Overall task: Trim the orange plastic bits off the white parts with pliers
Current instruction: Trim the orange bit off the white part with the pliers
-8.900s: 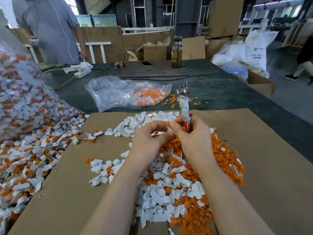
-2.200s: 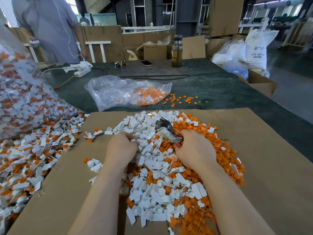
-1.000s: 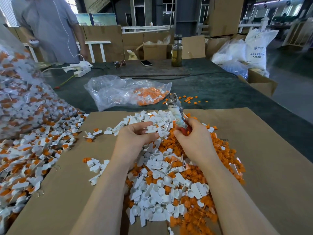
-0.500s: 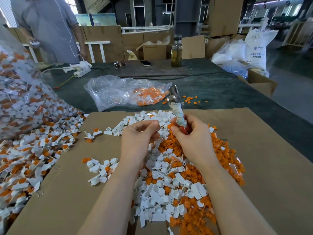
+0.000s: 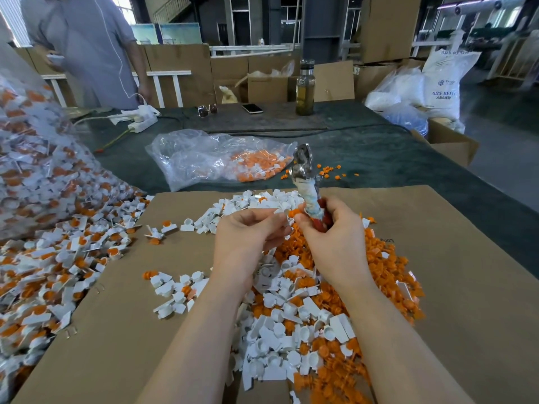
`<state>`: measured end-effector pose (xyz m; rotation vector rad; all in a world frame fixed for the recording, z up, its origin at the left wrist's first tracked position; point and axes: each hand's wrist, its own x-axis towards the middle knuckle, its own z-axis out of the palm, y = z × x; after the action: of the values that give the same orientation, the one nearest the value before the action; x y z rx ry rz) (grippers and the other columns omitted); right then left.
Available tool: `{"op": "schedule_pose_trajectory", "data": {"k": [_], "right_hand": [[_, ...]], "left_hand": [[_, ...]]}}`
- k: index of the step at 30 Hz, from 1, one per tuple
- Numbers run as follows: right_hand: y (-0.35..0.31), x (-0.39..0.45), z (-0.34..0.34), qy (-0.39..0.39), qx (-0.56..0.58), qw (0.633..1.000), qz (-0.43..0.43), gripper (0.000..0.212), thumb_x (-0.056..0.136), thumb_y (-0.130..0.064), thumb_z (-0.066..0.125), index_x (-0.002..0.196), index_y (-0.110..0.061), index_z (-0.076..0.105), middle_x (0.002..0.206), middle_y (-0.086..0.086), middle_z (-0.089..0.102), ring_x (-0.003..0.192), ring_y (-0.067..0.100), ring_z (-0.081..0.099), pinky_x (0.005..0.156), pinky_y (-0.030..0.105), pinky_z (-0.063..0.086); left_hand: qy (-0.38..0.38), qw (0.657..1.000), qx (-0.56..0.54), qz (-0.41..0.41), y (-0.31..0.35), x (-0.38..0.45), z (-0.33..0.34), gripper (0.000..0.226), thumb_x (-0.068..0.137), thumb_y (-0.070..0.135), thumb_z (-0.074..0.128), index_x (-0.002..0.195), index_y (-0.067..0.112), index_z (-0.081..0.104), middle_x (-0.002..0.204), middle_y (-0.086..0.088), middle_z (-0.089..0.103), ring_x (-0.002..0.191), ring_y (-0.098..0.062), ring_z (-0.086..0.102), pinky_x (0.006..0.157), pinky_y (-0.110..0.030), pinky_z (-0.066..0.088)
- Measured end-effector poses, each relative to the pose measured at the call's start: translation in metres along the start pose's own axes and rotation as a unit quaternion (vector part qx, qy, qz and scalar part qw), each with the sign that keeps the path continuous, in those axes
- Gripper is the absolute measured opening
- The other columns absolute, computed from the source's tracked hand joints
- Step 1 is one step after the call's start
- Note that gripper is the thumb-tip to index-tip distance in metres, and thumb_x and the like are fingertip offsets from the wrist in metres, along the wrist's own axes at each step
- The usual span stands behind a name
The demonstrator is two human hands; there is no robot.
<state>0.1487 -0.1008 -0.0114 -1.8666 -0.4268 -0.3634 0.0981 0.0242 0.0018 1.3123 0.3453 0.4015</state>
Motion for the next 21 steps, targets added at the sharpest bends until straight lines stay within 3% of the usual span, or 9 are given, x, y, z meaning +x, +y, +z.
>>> {"op": "schedule_pose_trajectory", "data": {"k": [8,18,21], "right_hand": [[-0.0012,-0.0013,0.0016,0.016,-0.013,1.0,-0.019,0.019,0.086,-0.022,0.073,0.102,-0.021,0.063,0.086,-0.014,0.064,0.082,-0.003,0.061,0.066,0.006,0.047],[-0.0031,-0.0013,0.0021,0.024,-0.01,0.999,-0.019,0.019,0.085,-0.024,0.074,0.099,-0.022,0.061,0.085,-0.015,0.062,0.087,-0.007,0.058,0.065,0.005,0.045],[-0.0029,-0.0026,0.0035,0.025,-0.025,0.999,-0.019,0.02,0.084,-0.021,0.074,0.1,-0.022,0.062,0.084,-0.017,0.062,0.08,-0.004,0.061,0.064,0.005,0.047]], "left_hand": [[-0.009,0.999,0.028,0.03,0.0004,-0.0019,0.0035,0.005,0.082,0.006,0.078,0.084,0.01,0.076,0.073,-0.01,0.076,0.066,-0.016,0.074,0.058,-0.018,0.055],[-0.009,0.997,0.04,0.064,0.0005,-0.003,0.0032,0.011,0.081,0.003,0.078,0.083,0.014,0.076,0.075,-0.009,0.076,0.071,-0.022,0.075,0.064,-0.023,0.059],[0.002,0.995,0.072,0.073,0.0001,-0.003,0.0042,0.01,0.079,0.008,0.081,0.083,0.016,0.077,0.076,-0.006,0.077,0.073,-0.022,0.076,0.069,-0.026,0.061]]}}
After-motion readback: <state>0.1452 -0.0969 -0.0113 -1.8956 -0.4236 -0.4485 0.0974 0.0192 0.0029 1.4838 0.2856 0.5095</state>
